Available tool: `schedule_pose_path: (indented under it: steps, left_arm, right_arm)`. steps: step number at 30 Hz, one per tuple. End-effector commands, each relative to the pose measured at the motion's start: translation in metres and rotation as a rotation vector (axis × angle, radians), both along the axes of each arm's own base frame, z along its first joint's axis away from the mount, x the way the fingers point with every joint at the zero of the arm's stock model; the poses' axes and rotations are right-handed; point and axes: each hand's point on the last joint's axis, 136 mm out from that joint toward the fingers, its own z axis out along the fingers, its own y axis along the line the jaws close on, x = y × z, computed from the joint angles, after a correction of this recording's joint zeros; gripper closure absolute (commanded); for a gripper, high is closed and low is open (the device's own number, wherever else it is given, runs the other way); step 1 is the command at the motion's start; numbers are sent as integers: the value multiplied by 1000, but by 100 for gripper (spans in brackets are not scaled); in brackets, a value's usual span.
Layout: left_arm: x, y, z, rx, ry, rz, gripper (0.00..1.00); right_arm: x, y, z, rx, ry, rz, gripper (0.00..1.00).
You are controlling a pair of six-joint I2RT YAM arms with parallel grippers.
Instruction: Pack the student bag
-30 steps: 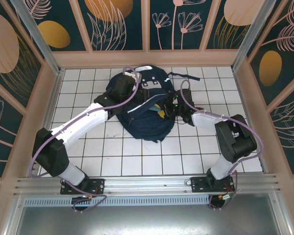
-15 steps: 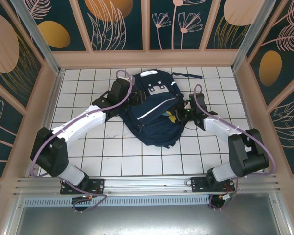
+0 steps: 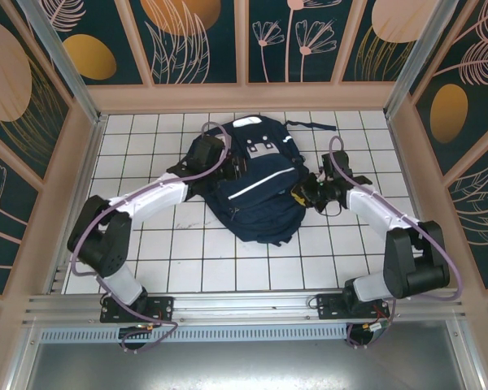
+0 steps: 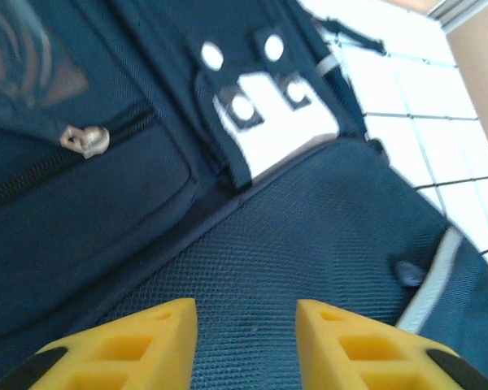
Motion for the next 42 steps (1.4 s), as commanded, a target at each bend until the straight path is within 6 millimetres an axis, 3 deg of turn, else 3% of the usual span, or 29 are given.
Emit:
schedule_pose_path:
  steps: [1, 4, 5, 9, 15, 17, 20, 23, 29, 31, 34, 36, 39, 42]
  left_arm:
    - [7, -6, 0, -29, 1, -2, 65]
    - [5, -1, 2, -13, -3, 10, 65]
    - [3, 4, 12, -18, -20, 21, 65]
    - [-8, 25, 21, 5, -37, 84, 66]
    - [-35, 55, 18, 2, -2, 166, 57]
    - [-50, 60, 6, -14, 42, 174, 54]
    - [-66, 59, 2, -79, 77, 152, 51]
    - [-75, 50, -1, -162, 108, 124, 46]
    - [-70, 47, -5, -286, 163, 120, 46]
    - [-66, 45, -4, -339, 171, 111, 49]
    - [-61, 41, -3, -382, 175, 95, 50]
    - [-56, 43, -8, -375, 184, 110, 50]
    - [-50, 43, -15, -371, 190, 112, 51]
    - [-45, 41, -17, -392, 196, 107, 56]
  right_arm:
    - [3, -8, 18, -30, -101, 10, 86]
    - [6, 8, 34, 53, -180, 80, 87]
    - [6, 11, 37, 69, -195, 94, 88]
    - [10, 1, 37, -6, -208, 66, 90]
    - [11, 4, 51, 26, -280, 69, 41]
    - [9, 6, 47, 43, -257, 66, 36]
    - [8, 14, 38, 73, -230, 87, 38]
    - [15, 23, 39, 112, -235, 111, 47]
    - [41, 31, 32, 85, -242, 127, 76]
    - [50, 35, 26, 81, -234, 139, 80]
    - [60, 44, 16, 71, -226, 164, 78]
    - [64, 49, 11, 66, -216, 179, 69]
    - [68, 59, 19, 126, -266, 201, 60]
    - [70, 71, 36, 212, -335, 233, 60]
